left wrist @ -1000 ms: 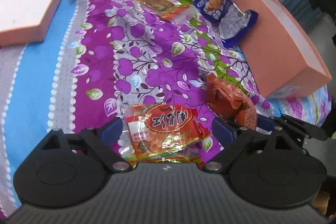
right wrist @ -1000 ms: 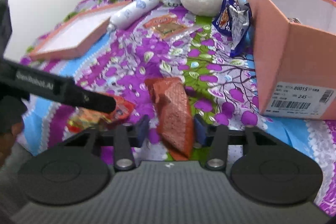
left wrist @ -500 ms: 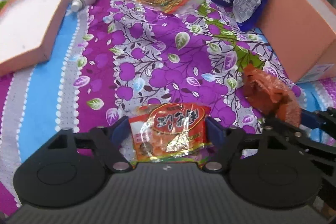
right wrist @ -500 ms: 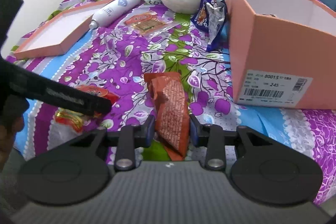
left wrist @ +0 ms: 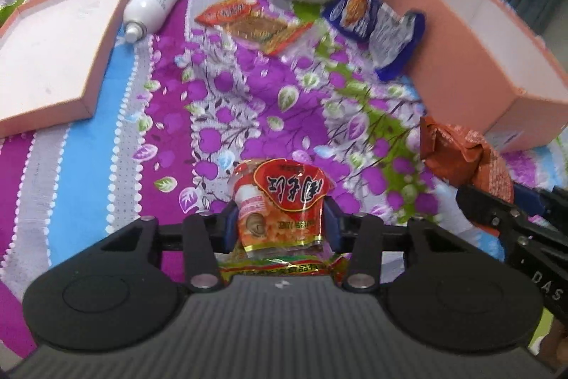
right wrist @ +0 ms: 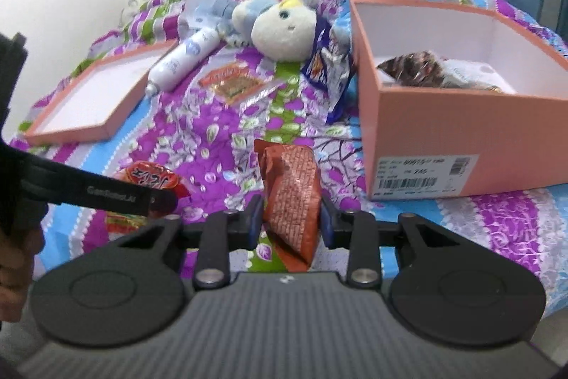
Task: Organize snacks
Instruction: 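Carry both snacks over the deep pink box with both tools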
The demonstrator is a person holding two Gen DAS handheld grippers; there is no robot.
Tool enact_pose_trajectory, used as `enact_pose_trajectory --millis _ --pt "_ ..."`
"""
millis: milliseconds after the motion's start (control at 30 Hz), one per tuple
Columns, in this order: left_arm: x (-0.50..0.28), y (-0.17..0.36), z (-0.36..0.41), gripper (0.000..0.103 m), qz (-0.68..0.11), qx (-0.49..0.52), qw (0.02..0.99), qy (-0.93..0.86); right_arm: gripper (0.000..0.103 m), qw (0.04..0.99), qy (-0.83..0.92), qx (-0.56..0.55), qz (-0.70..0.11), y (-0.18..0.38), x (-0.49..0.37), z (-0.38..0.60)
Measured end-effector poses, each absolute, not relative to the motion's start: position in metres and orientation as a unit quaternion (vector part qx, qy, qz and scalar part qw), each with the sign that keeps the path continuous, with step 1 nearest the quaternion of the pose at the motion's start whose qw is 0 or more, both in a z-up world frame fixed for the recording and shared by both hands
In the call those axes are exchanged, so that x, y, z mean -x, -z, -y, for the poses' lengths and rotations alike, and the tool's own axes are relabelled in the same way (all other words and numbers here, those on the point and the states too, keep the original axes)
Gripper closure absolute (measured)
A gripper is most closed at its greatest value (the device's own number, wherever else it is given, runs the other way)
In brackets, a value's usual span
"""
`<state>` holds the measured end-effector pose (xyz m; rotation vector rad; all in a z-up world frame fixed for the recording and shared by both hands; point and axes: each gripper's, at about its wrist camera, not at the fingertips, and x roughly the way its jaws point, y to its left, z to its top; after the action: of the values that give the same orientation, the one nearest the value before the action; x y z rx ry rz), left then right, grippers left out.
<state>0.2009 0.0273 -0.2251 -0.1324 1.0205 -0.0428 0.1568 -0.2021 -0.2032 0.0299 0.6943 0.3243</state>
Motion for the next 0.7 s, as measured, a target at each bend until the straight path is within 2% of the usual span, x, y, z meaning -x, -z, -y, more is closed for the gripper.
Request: enact_pose_trajectory --millis 700 --pt "-0.156 0.068 0.006 0.05 -0.372 0.116 0.917 0.085 0.068 0.964 -0.108 -0.057 -0.237 0.091 -0.11 0.248"
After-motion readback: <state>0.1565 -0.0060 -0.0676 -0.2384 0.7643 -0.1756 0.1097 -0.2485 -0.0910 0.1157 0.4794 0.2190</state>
